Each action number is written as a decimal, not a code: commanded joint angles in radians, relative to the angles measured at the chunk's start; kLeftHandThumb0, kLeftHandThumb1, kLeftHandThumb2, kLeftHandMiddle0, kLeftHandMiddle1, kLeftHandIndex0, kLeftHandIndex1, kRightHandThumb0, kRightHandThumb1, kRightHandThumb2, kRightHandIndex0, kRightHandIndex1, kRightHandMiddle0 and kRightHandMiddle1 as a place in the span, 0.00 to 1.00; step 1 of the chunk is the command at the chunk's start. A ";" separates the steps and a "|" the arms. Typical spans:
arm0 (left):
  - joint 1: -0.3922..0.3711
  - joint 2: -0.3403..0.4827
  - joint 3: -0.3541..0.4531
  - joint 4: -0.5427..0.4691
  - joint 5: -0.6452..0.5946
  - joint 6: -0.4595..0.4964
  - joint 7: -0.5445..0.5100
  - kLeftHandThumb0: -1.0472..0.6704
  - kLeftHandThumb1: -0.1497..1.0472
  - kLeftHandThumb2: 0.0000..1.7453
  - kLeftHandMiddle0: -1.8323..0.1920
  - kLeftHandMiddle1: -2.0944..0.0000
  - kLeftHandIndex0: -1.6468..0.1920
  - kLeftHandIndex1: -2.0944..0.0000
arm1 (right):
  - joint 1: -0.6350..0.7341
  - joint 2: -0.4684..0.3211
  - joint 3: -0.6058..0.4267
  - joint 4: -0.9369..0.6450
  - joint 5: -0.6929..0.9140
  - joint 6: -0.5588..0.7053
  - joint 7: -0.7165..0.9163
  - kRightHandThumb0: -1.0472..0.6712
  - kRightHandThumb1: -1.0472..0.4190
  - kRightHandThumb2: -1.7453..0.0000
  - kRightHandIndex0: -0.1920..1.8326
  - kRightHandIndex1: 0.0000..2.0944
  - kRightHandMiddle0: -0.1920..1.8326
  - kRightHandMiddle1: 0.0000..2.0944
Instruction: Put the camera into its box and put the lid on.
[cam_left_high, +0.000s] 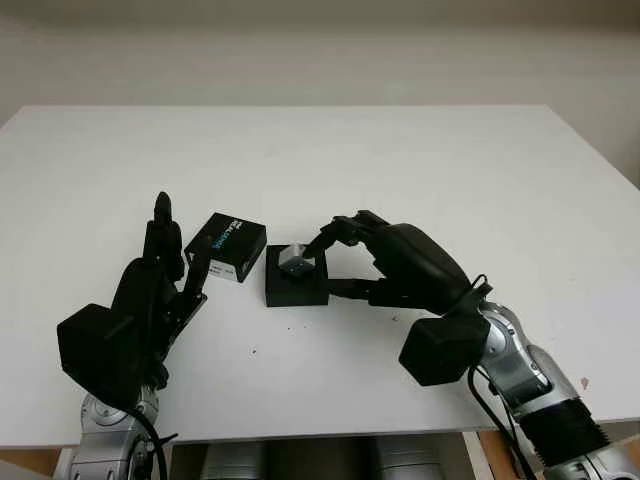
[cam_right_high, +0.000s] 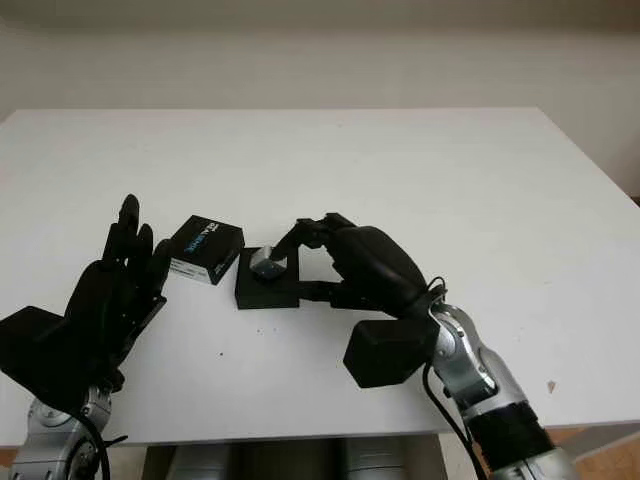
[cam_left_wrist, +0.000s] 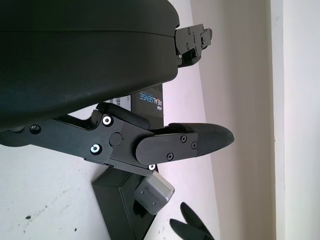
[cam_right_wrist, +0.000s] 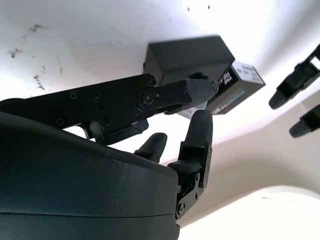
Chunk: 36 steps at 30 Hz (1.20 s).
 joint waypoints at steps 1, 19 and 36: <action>-0.011 0.002 0.000 -0.014 0.003 -0.005 0.001 0.27 1.00 0.28 1.00 0.98 1.00 0.98 | 0.009 -0.011 -0.013 -0.025 0.003 0.015 0.015 0.31 0.00 0.90 0.16 0.41 0.22 0.55; -0.011 -0.008 -0.005 -0.008 0.006 -0.010 0.012 0.25 1.00 0.28 1.00 0.97 0.99 0.98 | -0.032 0.092 -0.043 0.006 -0.043 0.069 -0.134 0.31 0.00 0.89 0.21 0.21 0.16 0.28; -0.018 -0.022 0.006 -0.002 -0.015 -0.017 0.018 0.26 1.00 0.29 1.00 0.99 1.00 0.99 | -0.074 0.188 -0.213 0.009 0.255 0.314 -0.102 0.25 0.00 0.85 0.11 0.08 0.08 0.15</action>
